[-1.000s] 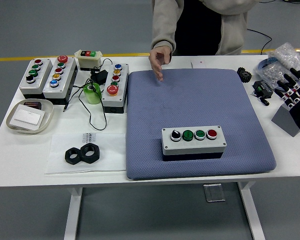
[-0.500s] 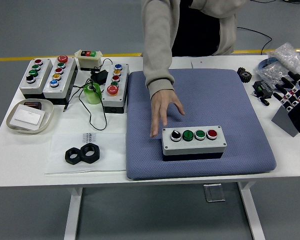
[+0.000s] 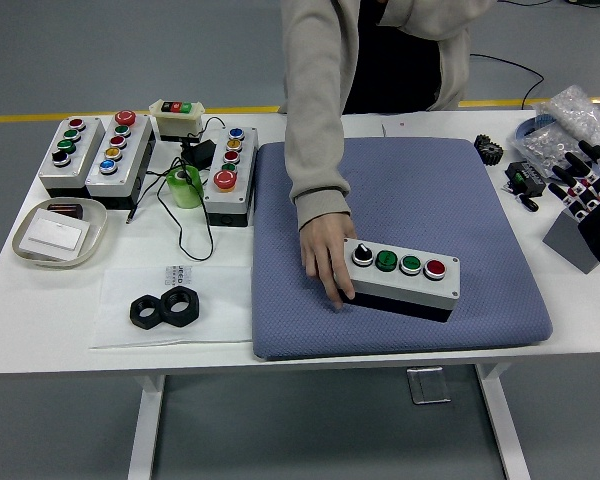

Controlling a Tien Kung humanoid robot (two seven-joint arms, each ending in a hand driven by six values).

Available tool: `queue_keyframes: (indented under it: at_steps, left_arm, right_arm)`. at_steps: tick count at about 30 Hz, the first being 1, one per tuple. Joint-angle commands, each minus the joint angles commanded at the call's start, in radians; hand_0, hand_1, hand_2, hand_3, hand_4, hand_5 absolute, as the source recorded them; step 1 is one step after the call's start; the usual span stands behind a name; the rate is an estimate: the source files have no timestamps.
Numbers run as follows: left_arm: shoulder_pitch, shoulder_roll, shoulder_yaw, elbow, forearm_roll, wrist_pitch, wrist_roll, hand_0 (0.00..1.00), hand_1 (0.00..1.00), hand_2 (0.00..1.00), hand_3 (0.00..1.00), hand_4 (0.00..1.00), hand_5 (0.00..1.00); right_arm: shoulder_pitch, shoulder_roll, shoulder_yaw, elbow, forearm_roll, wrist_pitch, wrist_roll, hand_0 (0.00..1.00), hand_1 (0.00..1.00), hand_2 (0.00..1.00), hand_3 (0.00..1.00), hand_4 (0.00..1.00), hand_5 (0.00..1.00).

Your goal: Pick up the button,place it on the desk,press the button,press the button

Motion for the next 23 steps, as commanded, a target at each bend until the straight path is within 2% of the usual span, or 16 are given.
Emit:
queue_keyframes:
  at_steps: [14, 15, 23]
  left_arm:
    - [-0.002, 0.001, 0.005, 0.000, -0.006, -0.001, -0.003, 0.739, 0.826, 0.849, 0.821, 0.619, 0.998]
    - [-0.002, 0.001, 0.005, 0.000, -0.006, -0.001, -0.003, 0.740, 0.826, 0.850, 0.821, 0.619, 0.998]
    - [-0.004, 0.001, 0.003, -0.001, -0.002, -0.001, -0.001, 0.740, 0.826, 0.850, 0.821, 0.619, 0.998]
  right_arm:
    - [0.013, -0.007, -0.007, 0.002, -0.041, -0.003, -0.009, 0.934, 0.847, 0.884, 0.862, 0.578, 0.564]
    - [0.013, -0.007, -0.007, 0.002, -0.044, -0.003, -0.009, 0.934, 0.848, 0.890, 0.867, 0.633, 0.457]
    - [0.018, -0.006, -0.006, 0.011, -0.145, -0.004, -0.035, 0.934, 0.848, 0.890, 0.867, 0.633, 0.457]
